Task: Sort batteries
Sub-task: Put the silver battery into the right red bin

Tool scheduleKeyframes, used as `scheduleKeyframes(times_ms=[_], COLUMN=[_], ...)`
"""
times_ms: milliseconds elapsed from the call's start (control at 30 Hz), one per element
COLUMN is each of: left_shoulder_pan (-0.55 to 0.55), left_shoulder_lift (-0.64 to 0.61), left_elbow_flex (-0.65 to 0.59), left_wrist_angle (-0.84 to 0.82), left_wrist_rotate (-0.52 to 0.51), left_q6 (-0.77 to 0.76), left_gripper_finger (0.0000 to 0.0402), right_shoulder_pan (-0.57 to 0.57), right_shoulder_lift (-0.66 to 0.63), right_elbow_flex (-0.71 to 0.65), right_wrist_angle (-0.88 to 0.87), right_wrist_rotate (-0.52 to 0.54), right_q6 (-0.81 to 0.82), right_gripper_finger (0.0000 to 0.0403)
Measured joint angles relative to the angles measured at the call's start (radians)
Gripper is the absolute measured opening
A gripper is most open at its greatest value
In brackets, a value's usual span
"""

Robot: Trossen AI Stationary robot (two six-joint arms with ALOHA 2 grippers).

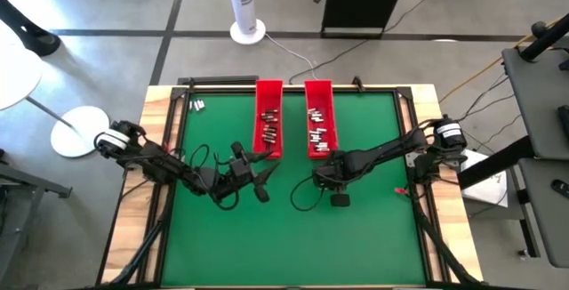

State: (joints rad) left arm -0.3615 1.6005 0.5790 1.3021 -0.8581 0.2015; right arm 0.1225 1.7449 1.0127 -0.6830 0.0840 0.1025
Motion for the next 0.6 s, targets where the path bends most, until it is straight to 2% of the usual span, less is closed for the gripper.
scheduleKeyframes(times_ms=[333, 600], left_shoulder_pan=[0.000, 0.000], left_shoulder_lift=[0.000, 0.000], left_elbow_flex=[-0.013, -0.010], left_wrist_angle=[-0.005, -0.016], left_wrist_rotate=[-0.031, -0.033], left_q6=[0.011, 0.011], left_gripper_finger=[0.0154, 0.0154], right_shoulder_pan=[-0.051, -0.180], right_shoulder_lift=[-0.073, -0.077], right_elbow_flex=[0.180, 0.265], right_wrist_angle=[-0.144, -0.217], right_wrist_rotate=[-0.004, 0.097], right_q6=[-0.080, -0.232], right_gripper_finger=[0.0043, 0.0040])
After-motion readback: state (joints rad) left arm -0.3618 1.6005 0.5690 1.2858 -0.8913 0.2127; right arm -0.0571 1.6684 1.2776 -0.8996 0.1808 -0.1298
